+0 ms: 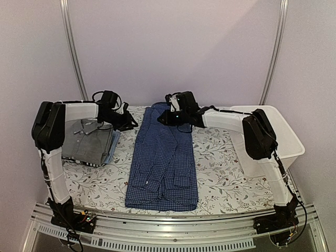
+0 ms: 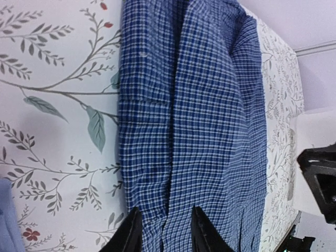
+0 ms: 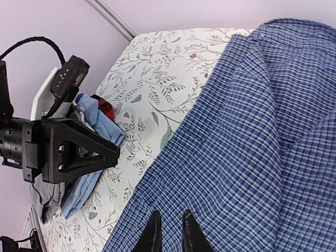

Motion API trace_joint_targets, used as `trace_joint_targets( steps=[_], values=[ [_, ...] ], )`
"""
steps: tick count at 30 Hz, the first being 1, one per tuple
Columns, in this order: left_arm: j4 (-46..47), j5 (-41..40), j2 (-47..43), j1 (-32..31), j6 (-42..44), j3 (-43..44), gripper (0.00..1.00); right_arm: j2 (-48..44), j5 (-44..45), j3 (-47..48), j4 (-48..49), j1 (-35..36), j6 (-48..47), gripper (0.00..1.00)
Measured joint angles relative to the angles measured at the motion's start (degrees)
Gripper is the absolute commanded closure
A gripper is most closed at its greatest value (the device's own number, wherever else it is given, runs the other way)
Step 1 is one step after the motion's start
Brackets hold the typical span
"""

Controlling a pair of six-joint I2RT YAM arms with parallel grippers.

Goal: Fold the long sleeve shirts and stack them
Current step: Smooth out the rectangle-folded shirt sleeve.

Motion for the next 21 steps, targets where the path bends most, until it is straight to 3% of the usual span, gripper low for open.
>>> trace_joint_targets(
  steps=[7,13,21],
  values=[
    [-0.3,1.2,-6.3,-3.9,0.2,-0.7,0.68,13.0,-3.7,8.5,11.7,-1.1,7.5,0.92],
    [-0.3,2.7,-15.3,-6.8,-0.3,-8.5,0.67,21.9,-3.1,12.2,15.6,-3.8,15.6,0.91],
    [-0.7,3.0,-24.0,-7.3,-0.9,-15.5,0.60,22.1,-2.8,13.4,16.4,-5.6,21.0,0.83]
  ],
)
